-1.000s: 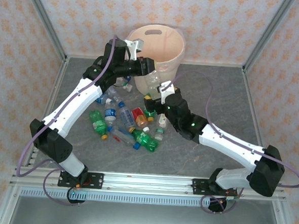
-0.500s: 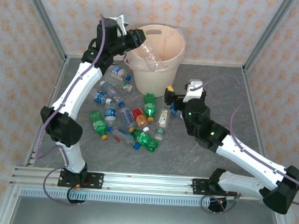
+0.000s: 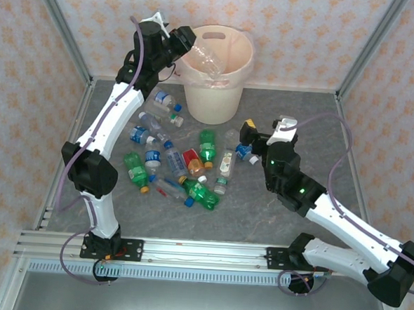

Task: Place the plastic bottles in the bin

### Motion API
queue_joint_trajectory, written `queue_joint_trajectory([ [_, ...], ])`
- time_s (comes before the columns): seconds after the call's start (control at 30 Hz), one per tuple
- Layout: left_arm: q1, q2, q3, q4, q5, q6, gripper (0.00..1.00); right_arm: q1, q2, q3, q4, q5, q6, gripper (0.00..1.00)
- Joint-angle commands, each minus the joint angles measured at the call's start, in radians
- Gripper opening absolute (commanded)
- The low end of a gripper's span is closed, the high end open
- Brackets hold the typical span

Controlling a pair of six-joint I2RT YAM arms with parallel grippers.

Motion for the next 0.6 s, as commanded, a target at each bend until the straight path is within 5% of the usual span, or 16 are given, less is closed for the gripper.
queue_joint_trajectory([
  [0.0,0.010,0.001,0.051,0.116,0.012,-0.053,0.19,-0.006,-0.029,-0.020,-0.001,0.039,0.031,1.00],
  [0.3,0.009,0.175,0.318,-0.131,-0.122,0.133,0.19,-0.007,-0.022,-0.009,-0.008,0.023,0.023,1.00],
  [0.57,-0.026,0.191,0.321,-0.254,-0.249,0.332,0.19,-0.007,-0.050,-0.018,-0.032,0.021,0.030,1.00],
])
